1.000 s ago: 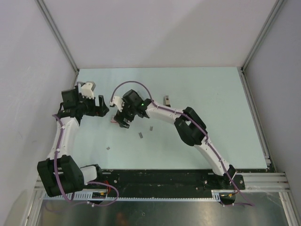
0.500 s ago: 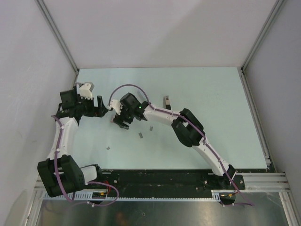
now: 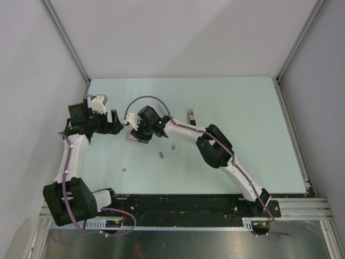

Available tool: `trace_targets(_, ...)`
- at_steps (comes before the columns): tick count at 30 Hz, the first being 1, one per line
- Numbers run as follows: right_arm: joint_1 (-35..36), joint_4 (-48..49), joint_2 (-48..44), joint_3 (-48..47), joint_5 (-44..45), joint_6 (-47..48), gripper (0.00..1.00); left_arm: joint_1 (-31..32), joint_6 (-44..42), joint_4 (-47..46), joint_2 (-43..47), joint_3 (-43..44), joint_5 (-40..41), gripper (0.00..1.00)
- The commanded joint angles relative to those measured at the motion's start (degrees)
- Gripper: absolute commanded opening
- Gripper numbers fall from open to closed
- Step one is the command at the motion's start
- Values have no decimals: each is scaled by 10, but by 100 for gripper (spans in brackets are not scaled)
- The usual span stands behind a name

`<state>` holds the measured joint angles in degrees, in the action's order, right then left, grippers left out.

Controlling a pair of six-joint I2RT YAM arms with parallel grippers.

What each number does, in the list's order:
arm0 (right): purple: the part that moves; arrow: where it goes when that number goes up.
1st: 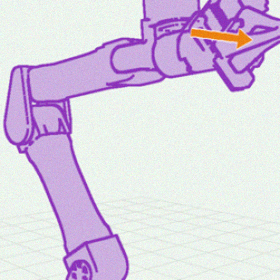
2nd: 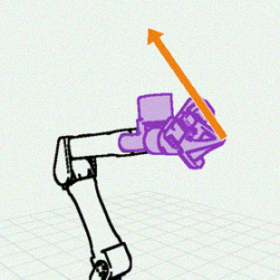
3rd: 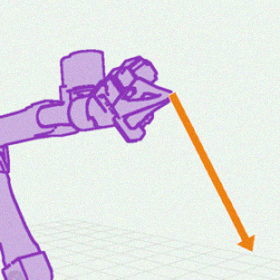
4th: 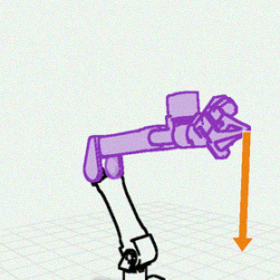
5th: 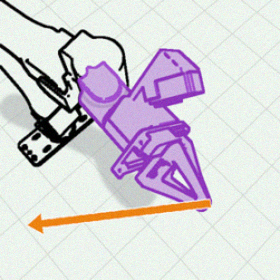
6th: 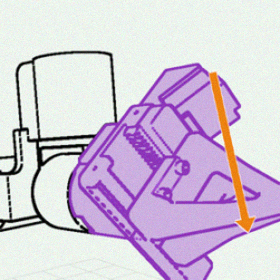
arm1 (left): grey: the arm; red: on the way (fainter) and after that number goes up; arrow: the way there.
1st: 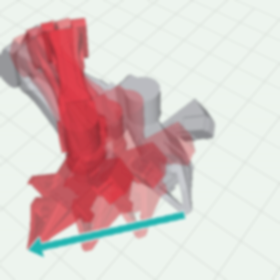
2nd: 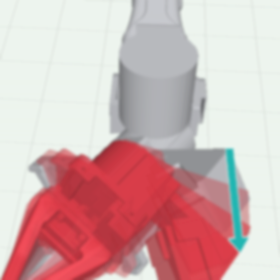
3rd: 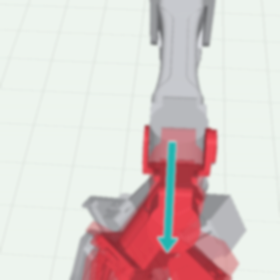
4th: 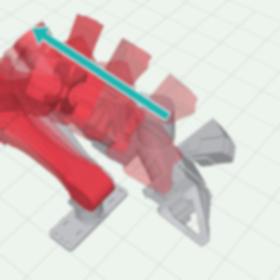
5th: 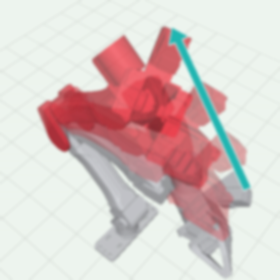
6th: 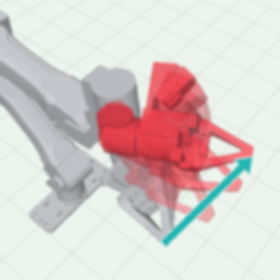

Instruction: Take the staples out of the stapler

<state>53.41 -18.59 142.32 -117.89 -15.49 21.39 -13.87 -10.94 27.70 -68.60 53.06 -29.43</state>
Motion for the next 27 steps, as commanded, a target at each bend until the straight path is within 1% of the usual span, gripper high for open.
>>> trace_targets(1,-1,-17,13,-23,9,-7,44,-1,1,6,15,14,-25,93)
trace_targets(9,4,-1,-15,-1,2,-27,42,-1,-5,7,28,7,-20,93)
trace_targets(14,11,-13,-38,15,-9,-36,41,-1,-8,8,37,5,-18,93)
trace_targets(20,28,-5,-95,81,-5,-49,40,-2,-9,9,45,2,-21,93)
trace_targets(23,30,-25,-115,96,-17,-57,41,-2,-9,9,51,2,-22,93)
trace_targets(27,40,-45,-153,143,-34,-58,42,-2,-9,12,59,1,-23,94)
